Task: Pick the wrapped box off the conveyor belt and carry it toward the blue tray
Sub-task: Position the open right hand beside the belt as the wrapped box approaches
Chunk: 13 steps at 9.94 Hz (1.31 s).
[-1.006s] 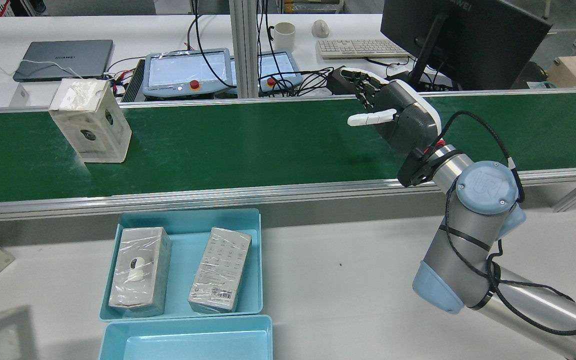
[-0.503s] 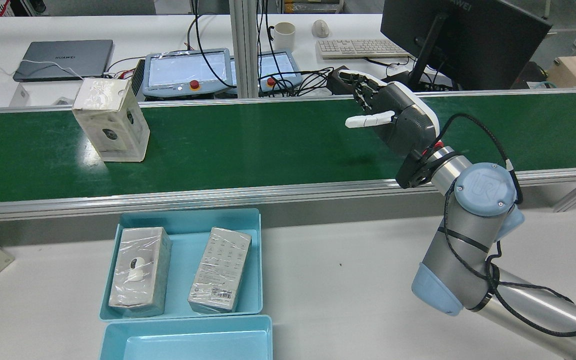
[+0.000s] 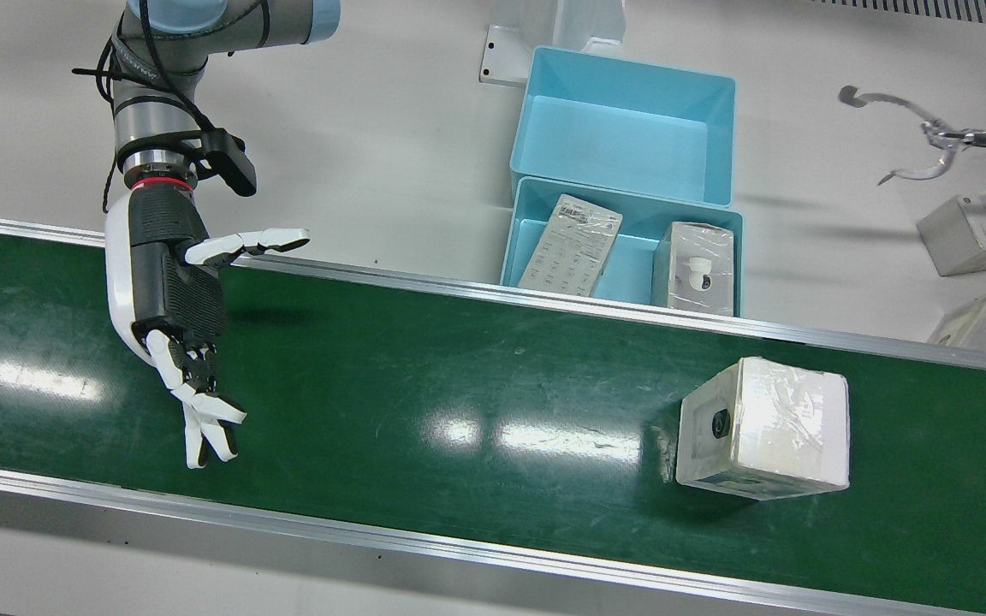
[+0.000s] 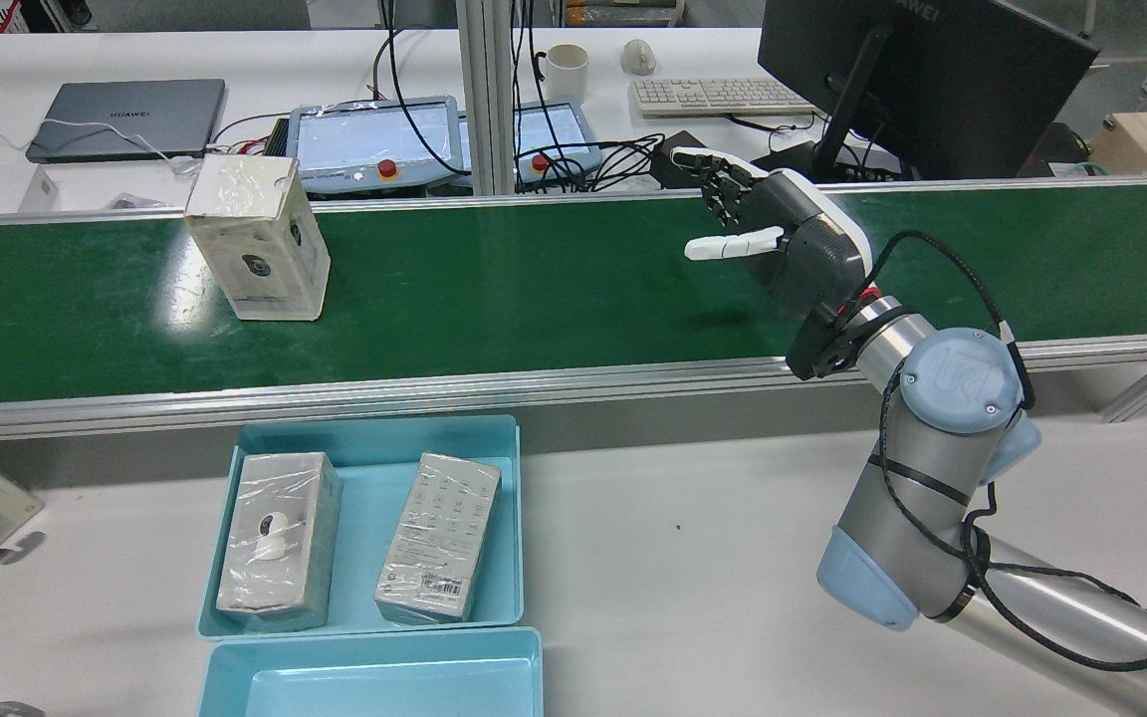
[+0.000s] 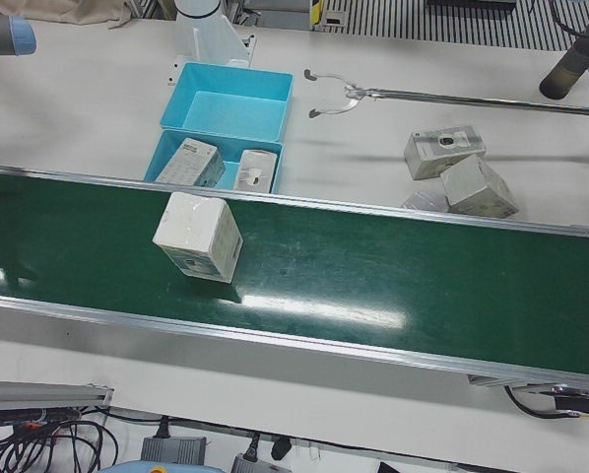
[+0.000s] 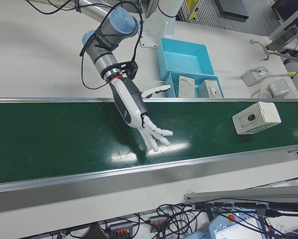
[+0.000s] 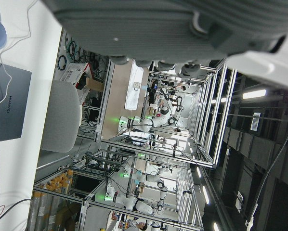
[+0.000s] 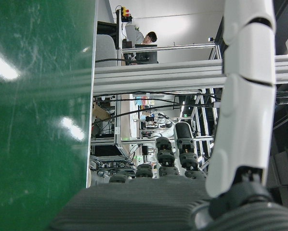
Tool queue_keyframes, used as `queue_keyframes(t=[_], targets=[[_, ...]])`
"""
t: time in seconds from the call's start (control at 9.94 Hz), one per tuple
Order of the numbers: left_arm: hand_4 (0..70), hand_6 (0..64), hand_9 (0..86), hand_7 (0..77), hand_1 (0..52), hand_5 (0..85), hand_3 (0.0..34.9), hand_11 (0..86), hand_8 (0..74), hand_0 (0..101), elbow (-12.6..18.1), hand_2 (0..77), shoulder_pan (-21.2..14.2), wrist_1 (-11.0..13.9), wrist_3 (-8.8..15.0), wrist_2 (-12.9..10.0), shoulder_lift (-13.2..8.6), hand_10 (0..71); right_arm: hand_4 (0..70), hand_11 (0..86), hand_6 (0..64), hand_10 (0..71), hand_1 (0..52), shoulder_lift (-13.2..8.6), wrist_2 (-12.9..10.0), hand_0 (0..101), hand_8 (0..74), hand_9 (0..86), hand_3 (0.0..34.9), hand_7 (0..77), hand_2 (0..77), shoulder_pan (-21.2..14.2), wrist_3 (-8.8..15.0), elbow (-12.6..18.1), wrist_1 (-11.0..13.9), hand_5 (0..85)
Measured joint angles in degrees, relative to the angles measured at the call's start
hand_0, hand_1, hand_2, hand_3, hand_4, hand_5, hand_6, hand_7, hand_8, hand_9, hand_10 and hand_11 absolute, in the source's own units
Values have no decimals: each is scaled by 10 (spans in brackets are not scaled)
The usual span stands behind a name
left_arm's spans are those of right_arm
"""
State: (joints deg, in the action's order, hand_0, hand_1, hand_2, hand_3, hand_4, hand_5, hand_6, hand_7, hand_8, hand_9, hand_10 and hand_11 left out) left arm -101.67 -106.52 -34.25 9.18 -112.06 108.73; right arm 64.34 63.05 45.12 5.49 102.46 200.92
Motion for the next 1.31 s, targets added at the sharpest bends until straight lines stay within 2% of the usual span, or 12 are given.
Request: queue_keyframes(t=[0.5, 0.6, 0.7, 1.01, 1.31], targets=[[0, 5, 0, 5, 0, 11, 0, 5, 5, 0, 0, 11, 0, 0, 0, 0, 0, 0, 98, 11, 38, 0, 136, -3, 0, 467, 11, 33, 0, 44, 104, 2, -3, -8, 0, 224], [0, 5, 0, 5, 0, 11, 0, 5, 5, 0, 0, 11, 0, 0, 0, 0, 0, 5, 49, 11, 38, 0, 136, -6, -1, 467, 11, 33, 0, 44, 104, 7, -4, -8, 0, 224], [0, 5, 0, 5, 0, 11, 0, 5, 5, 0, 0, 11, 0, 0, 0, 0, 0, 5, 76, 11, 5, 0, 136, -8, 0, 468, 11, 33, 0, 27, 104, 10, -5, -6, 0, 196], [0, 5, 0, 5, 0, 11, 0, 5, 5, 0, 0, 11, 0, 0, 0, 0, 0, 5, 93, 11, 38, 0, 136, -11, 1, 467, 11, 33, 0, 27, 104, 9, -2, -3, 1, 218], [0, 5, 0, 5, 0, 11, 0, 5, 5, 0, 0, 11, 0, 0, 0, 0, 0, 5, 93, 11, 33, 0, 136, -12, 2, 468, 11, 33, 0, 38, 104, 7, 1, -3, 1, 224]])
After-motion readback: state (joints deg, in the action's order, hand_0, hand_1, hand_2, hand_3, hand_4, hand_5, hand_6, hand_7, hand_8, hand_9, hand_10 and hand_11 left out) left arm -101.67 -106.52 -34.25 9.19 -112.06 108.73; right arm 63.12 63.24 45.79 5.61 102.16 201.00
